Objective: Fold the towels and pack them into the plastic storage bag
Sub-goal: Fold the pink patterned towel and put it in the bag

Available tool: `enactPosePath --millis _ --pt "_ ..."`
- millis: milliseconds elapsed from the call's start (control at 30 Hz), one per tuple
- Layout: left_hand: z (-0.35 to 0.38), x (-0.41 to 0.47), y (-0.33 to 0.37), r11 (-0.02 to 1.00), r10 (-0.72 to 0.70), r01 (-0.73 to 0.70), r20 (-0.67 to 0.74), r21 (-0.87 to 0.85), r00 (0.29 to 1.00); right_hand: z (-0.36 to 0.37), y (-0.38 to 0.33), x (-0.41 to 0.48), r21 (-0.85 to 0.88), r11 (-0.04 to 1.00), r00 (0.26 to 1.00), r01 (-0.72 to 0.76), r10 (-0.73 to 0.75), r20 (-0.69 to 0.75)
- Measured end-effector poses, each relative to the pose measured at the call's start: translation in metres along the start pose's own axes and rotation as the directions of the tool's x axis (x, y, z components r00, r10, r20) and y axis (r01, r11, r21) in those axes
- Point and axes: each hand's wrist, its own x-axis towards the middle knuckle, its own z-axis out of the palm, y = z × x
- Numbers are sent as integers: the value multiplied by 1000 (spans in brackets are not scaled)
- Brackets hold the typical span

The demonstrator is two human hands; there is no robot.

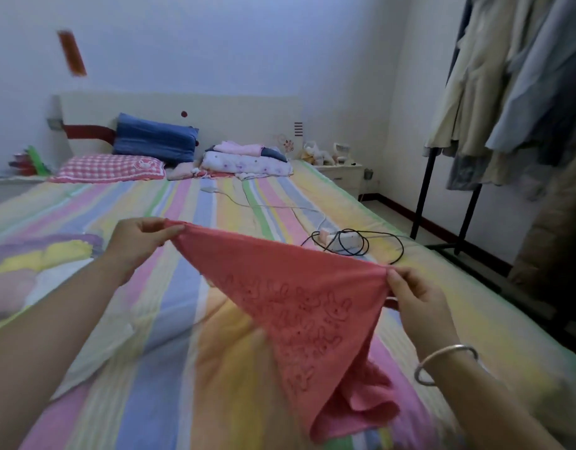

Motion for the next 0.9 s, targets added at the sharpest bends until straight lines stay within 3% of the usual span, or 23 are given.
enactPosePath --millis 133,333,467,633,767,900 --pt "-46 -24 54 998 66 -67 -18 -21 998 -14 -59 20 -153 968 977 199 -209 -53" --pt "-103 -64 143 957 254 -259 -57 -130 966 -28 -155 25 -145 902 895 407 -425 -132" --pt "-127 -66 184 979 205 -204 46 -17 978 -30 -194 42 -233 854 845 466 -507 -169" --pt "-132 -42 165 997 -42 31 143 75 989 -5 -174 86 -340 883 926 323 -369 -80" --pt "-107 -18 110 961 -268 254 160 107 950 28 -112 120 -288 945 987 153 -158 5" --pt "-93 10 80 975 -223 222 20 22 975 53 -84 150 -196 979 996 63 -51 67"
